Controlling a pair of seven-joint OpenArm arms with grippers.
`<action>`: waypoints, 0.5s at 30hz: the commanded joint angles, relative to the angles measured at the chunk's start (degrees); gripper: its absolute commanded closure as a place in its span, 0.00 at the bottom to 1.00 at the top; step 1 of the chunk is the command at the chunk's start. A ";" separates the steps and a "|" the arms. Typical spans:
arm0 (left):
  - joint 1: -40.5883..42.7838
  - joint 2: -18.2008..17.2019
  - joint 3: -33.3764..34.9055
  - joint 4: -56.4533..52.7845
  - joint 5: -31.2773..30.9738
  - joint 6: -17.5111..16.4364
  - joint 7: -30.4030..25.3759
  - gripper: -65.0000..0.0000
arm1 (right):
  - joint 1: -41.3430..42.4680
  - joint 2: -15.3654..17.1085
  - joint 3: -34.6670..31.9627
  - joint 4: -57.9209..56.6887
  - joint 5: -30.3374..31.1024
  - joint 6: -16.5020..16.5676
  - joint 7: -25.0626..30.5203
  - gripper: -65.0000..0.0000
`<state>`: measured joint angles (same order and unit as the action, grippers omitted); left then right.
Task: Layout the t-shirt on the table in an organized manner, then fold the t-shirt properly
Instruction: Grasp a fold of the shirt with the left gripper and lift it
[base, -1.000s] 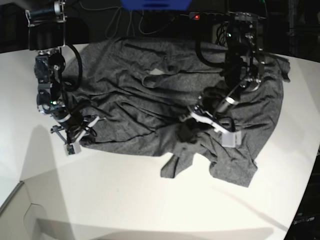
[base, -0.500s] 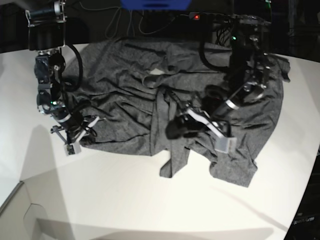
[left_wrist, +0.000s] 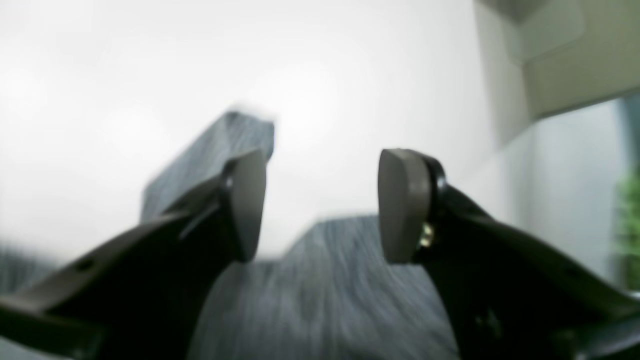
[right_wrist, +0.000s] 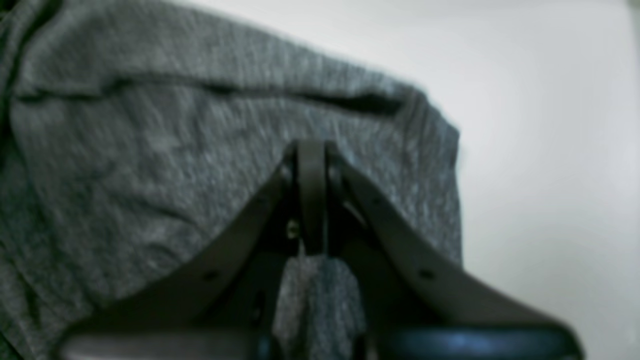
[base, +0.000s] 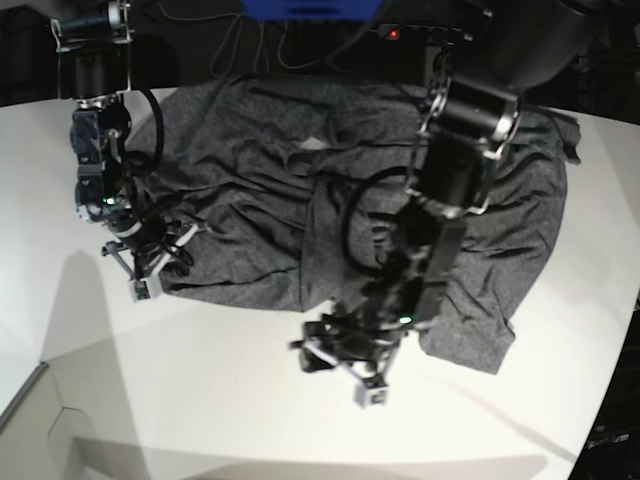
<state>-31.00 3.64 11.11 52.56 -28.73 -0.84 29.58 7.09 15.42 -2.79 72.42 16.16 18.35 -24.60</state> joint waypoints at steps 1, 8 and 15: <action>-2.01 1.15 1.24 -2.05 1.70 -0.35 -2.29 0.47 | 1.13 0.62 0.28 1.03 0.41 0.33 1.17 1.00; -5.52 4.93 2.73 -16.12 15.32 7.30 -12.40 0.47 | 1.13 0.62 0.28 1.03 0.41 0.33 1.17 1.00; -5.52 2.82 2.82 -16.12 15.41 8.89 -13.28 0.47 | 1.13 0.62 0.28 0.85 0.41 0.33 1.17 1.00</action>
<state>-34.74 6.33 14.00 35.33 -13.50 7.73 17.30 7.07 15.42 -2.79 72.42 16.10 18.35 -24.84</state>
